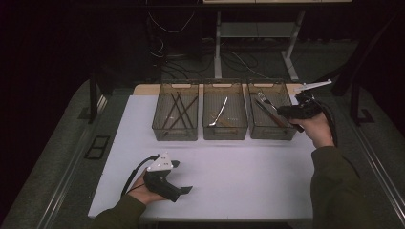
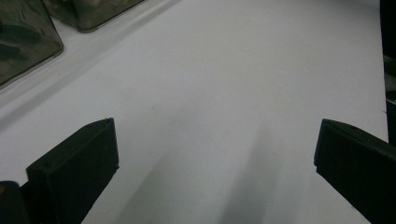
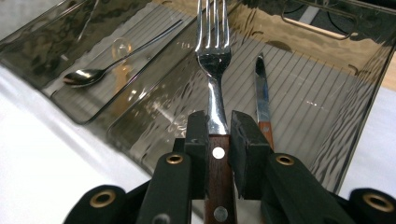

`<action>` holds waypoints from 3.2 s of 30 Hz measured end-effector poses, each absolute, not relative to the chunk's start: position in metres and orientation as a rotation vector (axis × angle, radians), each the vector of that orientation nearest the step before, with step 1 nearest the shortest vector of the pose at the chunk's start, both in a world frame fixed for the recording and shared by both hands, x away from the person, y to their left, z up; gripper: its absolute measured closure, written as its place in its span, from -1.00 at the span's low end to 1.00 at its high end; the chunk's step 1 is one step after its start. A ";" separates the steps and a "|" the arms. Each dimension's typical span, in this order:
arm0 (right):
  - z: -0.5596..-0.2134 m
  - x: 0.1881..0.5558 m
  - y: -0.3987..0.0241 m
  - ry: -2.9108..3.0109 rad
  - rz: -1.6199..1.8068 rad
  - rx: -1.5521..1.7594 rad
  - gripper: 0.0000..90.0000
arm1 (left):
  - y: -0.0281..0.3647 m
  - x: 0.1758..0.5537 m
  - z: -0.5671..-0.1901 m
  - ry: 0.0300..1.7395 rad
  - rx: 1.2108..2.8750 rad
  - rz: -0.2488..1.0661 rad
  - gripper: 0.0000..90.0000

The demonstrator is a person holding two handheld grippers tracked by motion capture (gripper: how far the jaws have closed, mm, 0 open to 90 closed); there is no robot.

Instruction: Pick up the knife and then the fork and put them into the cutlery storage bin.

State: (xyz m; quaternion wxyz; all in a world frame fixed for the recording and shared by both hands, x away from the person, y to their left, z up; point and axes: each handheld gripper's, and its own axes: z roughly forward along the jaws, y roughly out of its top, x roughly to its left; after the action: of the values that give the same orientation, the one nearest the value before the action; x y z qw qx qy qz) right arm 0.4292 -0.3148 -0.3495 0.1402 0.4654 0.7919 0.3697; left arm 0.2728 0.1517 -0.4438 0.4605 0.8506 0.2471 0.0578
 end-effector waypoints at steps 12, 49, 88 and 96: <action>-0.364 0.468 -0.304 2.308 0.963 1.426 0.73 | 0.151 0.272 -0.444 0.609 2.097 0.145 -1.00; -0.365 0.468 -0.292 2.282 1.002 1.394 -0.17 | 0.151 0.272 -0.444 0.603 2.099 0.141 -1.00; -0.395 0.326 -0.285 2.219 1.303 1.087 -0.71 | 0.161 0.280 -0.444 0.623 2.108 0.168 -1.00; -0.415 0.301 -0.289 2.231 1.314 1.097 -0.71 | 0.160 0.279 -0.443 0.617 2.110 0.172 -1.00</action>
State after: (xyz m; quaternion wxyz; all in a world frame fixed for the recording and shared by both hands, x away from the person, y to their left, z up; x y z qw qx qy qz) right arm 0.3008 -0.2891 -0.4146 0.1640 0.3849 0.7826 0.4610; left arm 0.2787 0.1603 -0.4429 0.4512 0.8540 0.2495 0.0696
